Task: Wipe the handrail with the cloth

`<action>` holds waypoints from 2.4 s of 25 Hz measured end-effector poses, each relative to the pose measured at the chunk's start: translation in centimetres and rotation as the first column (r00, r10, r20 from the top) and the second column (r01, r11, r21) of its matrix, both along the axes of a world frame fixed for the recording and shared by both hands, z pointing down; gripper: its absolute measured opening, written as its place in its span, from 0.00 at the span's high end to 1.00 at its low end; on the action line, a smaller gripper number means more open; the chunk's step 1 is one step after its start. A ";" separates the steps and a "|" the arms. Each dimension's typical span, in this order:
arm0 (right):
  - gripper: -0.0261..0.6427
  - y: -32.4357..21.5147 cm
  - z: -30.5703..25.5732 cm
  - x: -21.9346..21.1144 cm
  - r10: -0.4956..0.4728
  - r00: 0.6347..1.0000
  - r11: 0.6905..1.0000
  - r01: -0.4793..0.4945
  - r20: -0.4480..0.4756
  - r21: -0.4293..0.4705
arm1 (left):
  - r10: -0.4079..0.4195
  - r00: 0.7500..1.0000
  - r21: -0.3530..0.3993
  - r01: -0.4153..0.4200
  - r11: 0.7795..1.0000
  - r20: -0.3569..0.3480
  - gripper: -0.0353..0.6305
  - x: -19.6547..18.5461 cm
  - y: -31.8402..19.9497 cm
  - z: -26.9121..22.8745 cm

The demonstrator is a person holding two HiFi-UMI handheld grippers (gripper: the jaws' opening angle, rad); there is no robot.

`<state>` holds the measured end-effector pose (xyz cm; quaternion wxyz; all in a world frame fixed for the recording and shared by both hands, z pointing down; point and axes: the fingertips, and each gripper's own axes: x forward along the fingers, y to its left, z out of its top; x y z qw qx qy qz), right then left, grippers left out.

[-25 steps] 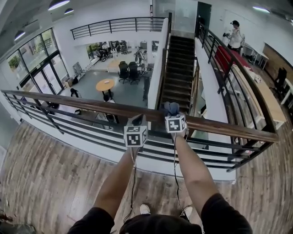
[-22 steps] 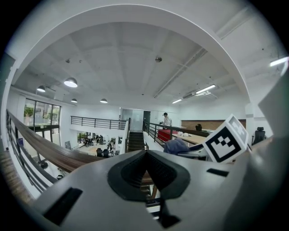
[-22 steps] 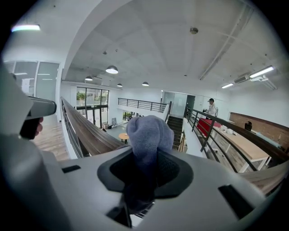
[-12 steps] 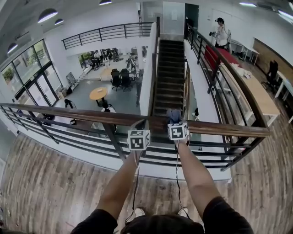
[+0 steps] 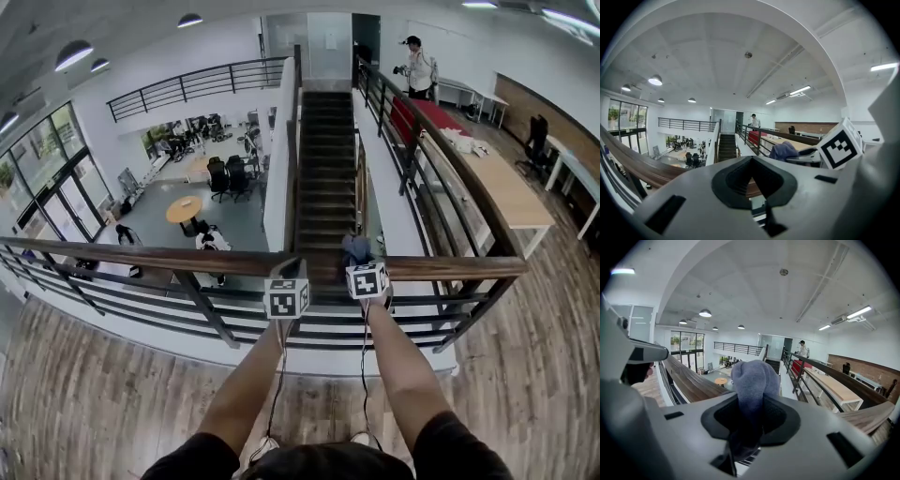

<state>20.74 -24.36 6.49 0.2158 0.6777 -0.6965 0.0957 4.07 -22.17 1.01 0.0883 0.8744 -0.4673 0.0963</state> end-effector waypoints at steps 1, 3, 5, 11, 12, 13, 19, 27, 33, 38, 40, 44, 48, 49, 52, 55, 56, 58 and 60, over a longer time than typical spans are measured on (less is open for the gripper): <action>0.81 0.4 0.1 1.7 0.009 1.000 1.000 -0.009 0.007 0.004 | 0.014 1.000 0.003 -0.014 1.000 0.005 0.95 1.7 0.4 0.1; 0.81 1.0 0.2 4.8 0.018 1.000 1.000 -0.018 0.013 0.016 | 0.036 0.999 0.005 -0.036 0.999 0.011 0.95 4.8 1.0 0.1; 0.81 1.8 0.1 7.3 0.025 1.000 0.999 -0.025 0.010 0.022 | 0.052 0.999 0.002 -0.052 0.999 0.013 0.95 7.3 1.6 0.1; 0.81 4.2 0.3 15.4 0.058 0.998 0.998 -0.058 0.000 0.014 | 0.106 0.994 0.001 -0.106 0.994 0.017 0.95 15.2 3.7 0.0; 0.81 4.5 0.2 16.7 0.062 0.998 0.998 -0.062 -0.003 0.013 | 0.115 0.993 0.005 -0.115 0.993 0.017 0.95 16.4 3.9 -0.1; 0.81 4.8 0.0 18.1 0.067 0.998 0.998 -0.067 -0.008 0.015 | 0.124 0.992 0.008 -0.124 0.992 0.018 0.95 17.7 4.1 -0.2; 0.81 6.9 -0.1 25.3 0.100 0.994 0.995 -0.099 -0.035 0.022 | 0.172 0.985 -0.020 -0.172 0.985 0.016 0.95 25.2 5.9 1.2; 0.81 10.1 0.1 37.8 0.222 0.974 0.975 -0.222 -0.044 0.002 | 0.252 0.968 0.005 -0.252 0.968 0.004 0.95 33.4 7.6 0.0; 0.81 12.3 -0.2 45.4 0.289 0.957 0.957 -0.289 -0.013 -0.010 | 0.302 0.953 -0.003 -0.302 0.953 0.009 0.95 38.3 9.4 -0.5; 0.81 13.4 -0.1 50.0 0.331 0.942 0.943 -0.332 -0.051 -0.019 | 0.337 0.941 -0.012 -0.337 0.941 0.009 0.95 41.5 10.0 0.2; 0.81 14.0 -0.5 52.3 0.360 0.930 0.932 -0.362 -0.069 -0.022 | 0.351 0.936 -0.017 -0.350 0.936 0.009 0.95 42.8 10.1 0.0; 0.81 15.9 -0.6 55.7 0.399 0.910 0.914 -0.405 -0.111 -0.031 | 0.374 0.927 -0.024 -0.374 0.927 0.000 0.95 44.2 11.0 0.3; 0.81 16.5 -0.7 58.7 0.421 0.896 0.903 -0.429 -0.142 -0.027 | 0.384 0.923 -0.032 -0.384 0.923 -0.014 0.95 44.9 11.3 0.8; 0.81 16.6 -0.9 59.2 0.428 0.892 0.900 -0.435 -0.144 -0.021 | 0.389 0.921 -0.032 -0.389 0.920 -0.015 0.95 45.0 11.3 0.9; 0.81 16.9 -1.0 59.2 0.453 0.881 0.889 -0.458 -0.134 -0.006 | 0.413 0.911 -0.020 -0.413 0.911 -0.008 0.95 44.3 11.5 1.2; 0.81 17.3 -1.2 57.4 0.481 0.875 0.877 -0.480 -0.062 0.035 | 0.409 0.912 -0.003 -0.409 0.912 -0.014 0.95 42.2 10.9 1.3; 0.81 17.2 -1.5 56.1 0.473 0.881 0.880 -0.471 -0.022 0.057 | 0.400 0.916 0.003 -0.400 0.916 -0.027 0.95 41.3 10.5 1.2; 0.81 16.3 -2.2 52.3 0.425 0.905 0.899 -0.424 0.013 0.110 | 0.379 0.924 0.014 -0.379 0.925 -0.056 0.95 39.5 9.6 1.1; 0.81 15.3 -2.3 47.9 0.363 0.932 0.921 -0.361 0.015 0.147 | 0.370 0.926 0.036 -0.369 0.929 -0.068 0.95 37.8 9.0 1.4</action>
